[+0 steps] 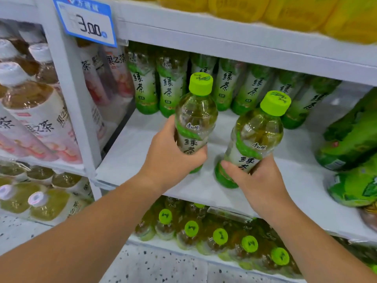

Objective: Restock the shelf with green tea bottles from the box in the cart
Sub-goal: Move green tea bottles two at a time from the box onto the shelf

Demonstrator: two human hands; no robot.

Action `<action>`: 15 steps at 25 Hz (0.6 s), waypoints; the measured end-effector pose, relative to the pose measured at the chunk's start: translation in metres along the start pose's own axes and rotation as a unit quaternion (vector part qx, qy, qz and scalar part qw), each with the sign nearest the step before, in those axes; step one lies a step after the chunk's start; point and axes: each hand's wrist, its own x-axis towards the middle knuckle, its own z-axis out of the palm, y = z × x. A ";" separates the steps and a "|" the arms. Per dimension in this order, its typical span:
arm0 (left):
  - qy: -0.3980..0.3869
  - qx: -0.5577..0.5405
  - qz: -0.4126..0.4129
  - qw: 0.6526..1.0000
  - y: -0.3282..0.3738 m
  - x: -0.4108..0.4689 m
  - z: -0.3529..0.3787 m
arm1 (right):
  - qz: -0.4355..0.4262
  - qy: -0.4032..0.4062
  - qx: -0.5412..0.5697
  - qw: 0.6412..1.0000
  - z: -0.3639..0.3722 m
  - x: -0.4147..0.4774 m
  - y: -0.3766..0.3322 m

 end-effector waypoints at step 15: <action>-0.009 0.138 -0.047 0.989 -0.038 0.043 0.004 | -0.060 0.054 -0.052 0.995 0.012 0.051 0.013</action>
